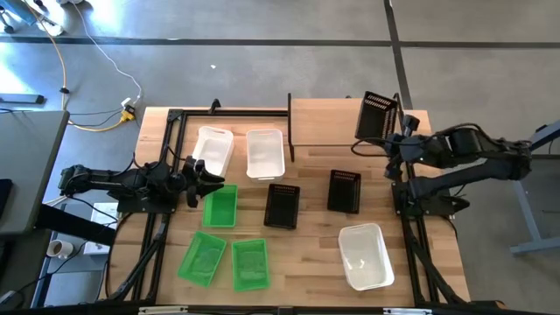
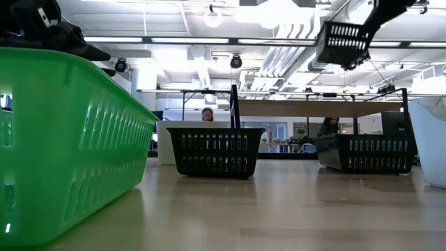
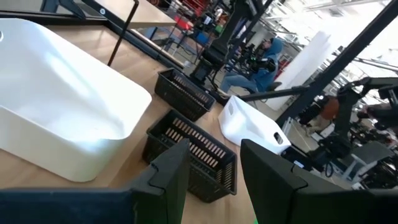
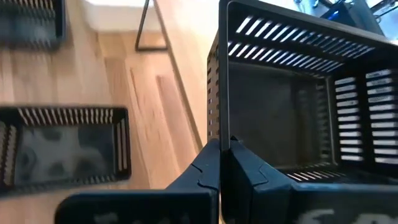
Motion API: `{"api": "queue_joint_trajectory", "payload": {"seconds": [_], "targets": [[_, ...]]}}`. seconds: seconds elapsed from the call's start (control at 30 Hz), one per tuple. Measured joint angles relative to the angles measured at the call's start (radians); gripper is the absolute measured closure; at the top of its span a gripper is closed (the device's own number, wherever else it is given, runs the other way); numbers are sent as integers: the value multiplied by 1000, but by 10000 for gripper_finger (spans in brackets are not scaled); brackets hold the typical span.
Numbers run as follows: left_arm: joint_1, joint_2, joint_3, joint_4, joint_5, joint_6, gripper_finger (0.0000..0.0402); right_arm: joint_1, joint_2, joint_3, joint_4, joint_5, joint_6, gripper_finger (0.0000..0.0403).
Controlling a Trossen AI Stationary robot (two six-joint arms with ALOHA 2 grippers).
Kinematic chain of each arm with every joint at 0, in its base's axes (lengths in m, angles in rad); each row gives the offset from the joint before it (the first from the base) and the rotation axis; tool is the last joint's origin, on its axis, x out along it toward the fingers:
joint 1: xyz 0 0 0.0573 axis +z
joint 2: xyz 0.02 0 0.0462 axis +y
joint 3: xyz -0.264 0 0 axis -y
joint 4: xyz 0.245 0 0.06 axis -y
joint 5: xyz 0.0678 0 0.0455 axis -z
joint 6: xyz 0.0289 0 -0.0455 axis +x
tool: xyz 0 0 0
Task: Stack baskets on shelf by color
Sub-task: Put the bottom black bin on the shelf
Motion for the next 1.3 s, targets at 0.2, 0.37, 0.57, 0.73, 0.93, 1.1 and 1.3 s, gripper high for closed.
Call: {"api": "queue_joint_trajectory", "payload": {"seconds": [0.2, 0.37, 0.57, 0.73, 0.93, 1.1, 1.3], "targets": [[0, 0, 0, 0, 0, -22, 268, -94, 1, -33, -61, -60, -113, 403], [0, 0, 0, 0, -19, -22, 268, -161, 0, -93, -89, -83, -201, 403], [0, 0, 0, 0, -19, -22, 268, -236, 0, -191, -64, -92, -306, 403], [0, 0, 0, 0, -19, -22, 268, -299, 0, -223, -40, -106, -357, 403], [0, 0, 0, 0, -19, -22, 268, -389, 0, -224, -31, -124, -472, 403], [0, 0, 0, 0, -19, -22, 268, -484, 1, -224, -1, -157, -543, 403], [0, 0, 0, 0, -19, -22, 268, -571, 2, -225, 14, -192, -556, 403]]}}
